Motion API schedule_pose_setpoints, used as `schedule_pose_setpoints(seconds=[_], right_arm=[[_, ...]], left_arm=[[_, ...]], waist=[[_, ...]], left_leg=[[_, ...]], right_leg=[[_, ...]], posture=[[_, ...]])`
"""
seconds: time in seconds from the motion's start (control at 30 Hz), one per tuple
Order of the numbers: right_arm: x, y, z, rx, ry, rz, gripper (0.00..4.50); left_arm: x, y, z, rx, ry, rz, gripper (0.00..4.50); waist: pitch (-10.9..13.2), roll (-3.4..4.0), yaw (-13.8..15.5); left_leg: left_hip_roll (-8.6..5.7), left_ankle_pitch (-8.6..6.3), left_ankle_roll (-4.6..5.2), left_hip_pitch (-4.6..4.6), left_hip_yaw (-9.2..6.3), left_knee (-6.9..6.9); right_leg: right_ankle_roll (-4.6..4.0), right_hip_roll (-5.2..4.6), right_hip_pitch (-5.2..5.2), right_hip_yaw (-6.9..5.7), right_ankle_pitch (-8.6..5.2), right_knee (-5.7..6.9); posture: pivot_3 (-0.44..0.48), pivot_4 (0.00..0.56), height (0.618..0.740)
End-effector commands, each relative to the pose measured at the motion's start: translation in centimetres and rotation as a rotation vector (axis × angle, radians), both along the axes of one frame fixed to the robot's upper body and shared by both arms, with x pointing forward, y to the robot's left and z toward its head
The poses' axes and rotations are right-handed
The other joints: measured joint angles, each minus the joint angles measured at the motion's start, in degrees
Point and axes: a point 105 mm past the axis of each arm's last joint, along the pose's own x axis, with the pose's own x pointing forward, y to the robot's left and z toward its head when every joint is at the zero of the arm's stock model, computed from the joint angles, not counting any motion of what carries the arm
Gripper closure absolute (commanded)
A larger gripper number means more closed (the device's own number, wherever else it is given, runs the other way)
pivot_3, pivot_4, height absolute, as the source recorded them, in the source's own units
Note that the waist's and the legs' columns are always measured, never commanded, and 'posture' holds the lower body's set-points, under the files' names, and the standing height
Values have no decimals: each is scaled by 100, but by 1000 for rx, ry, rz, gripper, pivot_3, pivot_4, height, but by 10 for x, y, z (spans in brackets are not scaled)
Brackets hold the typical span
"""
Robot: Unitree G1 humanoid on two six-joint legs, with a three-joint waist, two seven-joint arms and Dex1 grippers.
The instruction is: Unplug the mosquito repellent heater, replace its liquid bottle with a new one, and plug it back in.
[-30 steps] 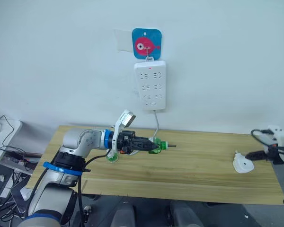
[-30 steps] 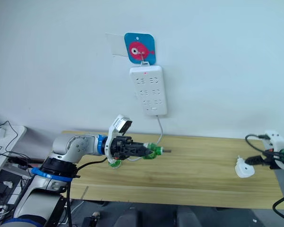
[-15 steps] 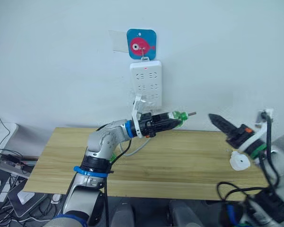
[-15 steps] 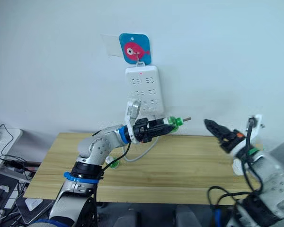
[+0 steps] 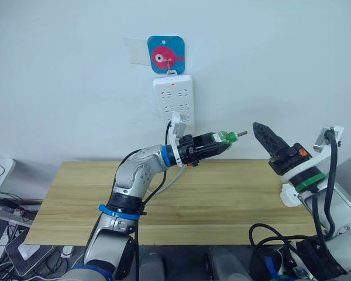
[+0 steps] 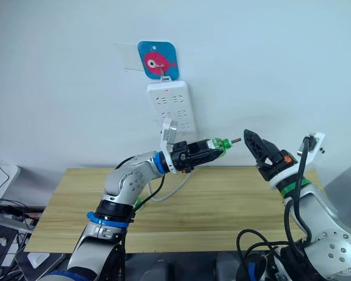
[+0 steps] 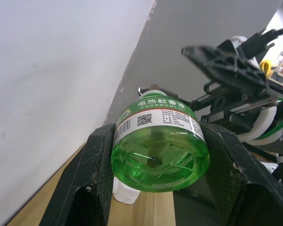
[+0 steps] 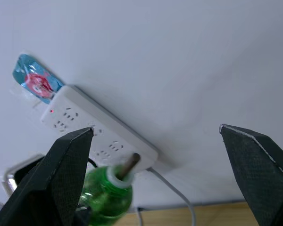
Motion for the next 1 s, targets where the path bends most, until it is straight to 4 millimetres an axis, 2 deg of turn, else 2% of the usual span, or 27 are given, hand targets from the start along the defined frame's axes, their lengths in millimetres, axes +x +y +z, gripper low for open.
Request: schedule_pose_setpoints(seconds=[0.03, 0.27, 0.4, 0.47, 0.57, 0.7, 0.87, 1.0], right_arm=[[-8, 35, -16, 310, 86, 108, 21], [-9, -13, -18, 250, 145, 98, 21], [-6, -44, -24, 151, 224, 191, 21], [-6, -51, -25, 126, 257, 257, 21], [-4, -46, -22, 111, 253, 323, 21], [-1, -26, -17, 137, 216, 362, 21], [2, 4, -11, 209, 193, 364, 21], [6, 12, -8, 235, 199, 333, 21]], left_arm=[[-4, -4, 15, -18, -69, -5, 2244], [9, 9, 14, -12, -52, 69, 2244], [14, 15, 15, 2, -67, 81, 2244], [14, 16, 14, 13, -78, 73, 2244], [14, 15, 15, 12, -92, 72, 2244], [12, 12, 17, 1, -114, 79, 2244], [10, 8, 17, -8, -125, 94, 2244], [7, 7, 17, -13, -127, 96, 2244]], waist=[[1, -1, -24], [10, 1, -26], [17, -8, -53], [18, -9, -45], [20, -12, -47], [21, -14, -24], [25, -20, 50], [26, -23, 62]], left_leg=[[0, 0, 0, -1, 0, -1], [-3, -2, 2, -20, 0, -13], [-42, -2, 3, -13, 11, -6], [-45, -1, 5, -14, 12, -5], [-44, -1, 6, -13, 10, -9], [-43, -3, 9, -17, 6, -13], [-42, -3, 9, -23, 0, -13], [-44, -3, 8, -25, 1, -11]], right_leg=[[0, 0, 0, -1, 0, 0], [7, -6, -1, -1, -3, -37], [67, -44, 12, 14, -10, -53], [75, -44, 19, 16, -5, -69], [76, -42, 23, 18, -4, -79], [74, -40, 21, 17, -3, -84], [74, -41, 20, 10, -3, -87], [74, -46, 19, 10, -2, -88]], posture=[[-50, 144, 740], [-59, 146, 740], [-72, 144, 740], [-72, 144, 740], [-63, 147, 740], [-41, 151, 740], [-32, 152, 740], [-30, 152, 740]])
